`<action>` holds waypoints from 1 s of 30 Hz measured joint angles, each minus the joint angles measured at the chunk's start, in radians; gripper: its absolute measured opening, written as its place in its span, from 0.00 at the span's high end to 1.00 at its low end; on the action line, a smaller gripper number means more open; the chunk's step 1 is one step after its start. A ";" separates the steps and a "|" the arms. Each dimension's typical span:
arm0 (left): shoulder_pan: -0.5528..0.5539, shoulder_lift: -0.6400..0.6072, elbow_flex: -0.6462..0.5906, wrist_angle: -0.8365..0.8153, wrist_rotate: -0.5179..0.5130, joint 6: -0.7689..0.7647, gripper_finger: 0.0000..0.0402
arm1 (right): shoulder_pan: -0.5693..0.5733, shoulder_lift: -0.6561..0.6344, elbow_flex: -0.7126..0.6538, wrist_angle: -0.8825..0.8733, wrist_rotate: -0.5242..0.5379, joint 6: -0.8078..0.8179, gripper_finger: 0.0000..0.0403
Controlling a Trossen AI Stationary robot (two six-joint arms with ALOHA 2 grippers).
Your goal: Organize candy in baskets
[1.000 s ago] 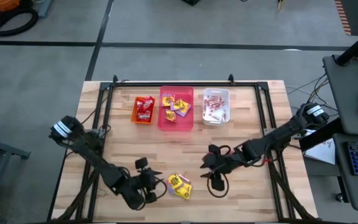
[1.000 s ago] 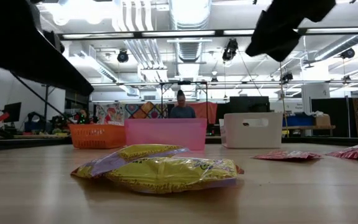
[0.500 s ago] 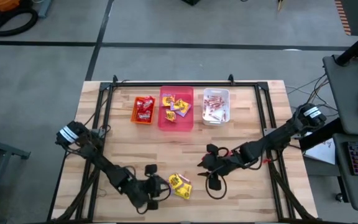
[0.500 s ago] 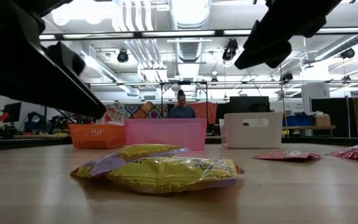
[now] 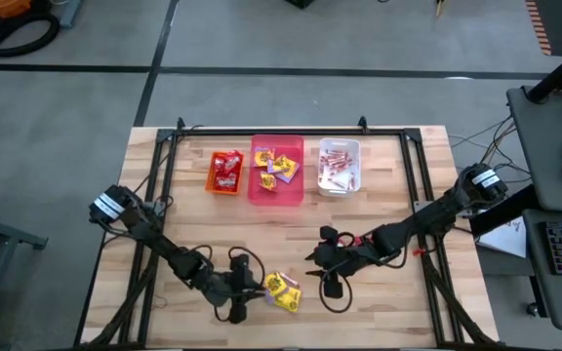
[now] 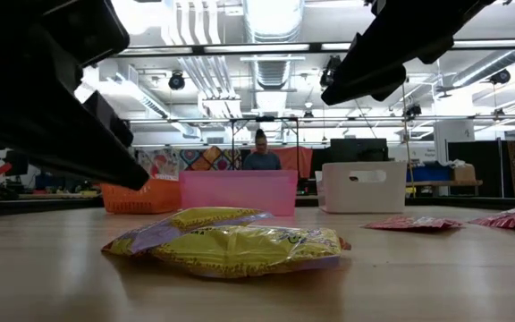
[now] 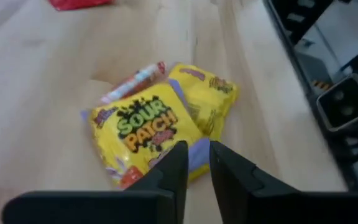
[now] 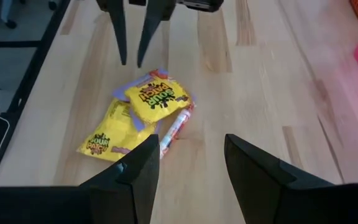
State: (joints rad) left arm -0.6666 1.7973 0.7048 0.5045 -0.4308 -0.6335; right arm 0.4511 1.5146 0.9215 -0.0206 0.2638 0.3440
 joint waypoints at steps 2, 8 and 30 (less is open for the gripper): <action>0.001 0.000 -0.005 -0.006 -0.014 0.033 0.83 | 0.000 0.000 0.000 0.003 0.000 -0.004 0.58; 0.010 0.003 -0.014 -0.024 -0.133 0.108 0.60 | -0.005 0.000 0.000 0.000 0.000 -0.004 0.58; 0.021 0.165 -0.009 0.031 -0.145 -0.022 0.45 | -0.006 0.000 0.000 -0.001 0.000 -0.004 0.57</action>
State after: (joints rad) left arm -0.6457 1.9625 0.6960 0.5358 -0.5762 -0.6560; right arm 0.4446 1.5143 0.9215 -0.0212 0.2638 0.3401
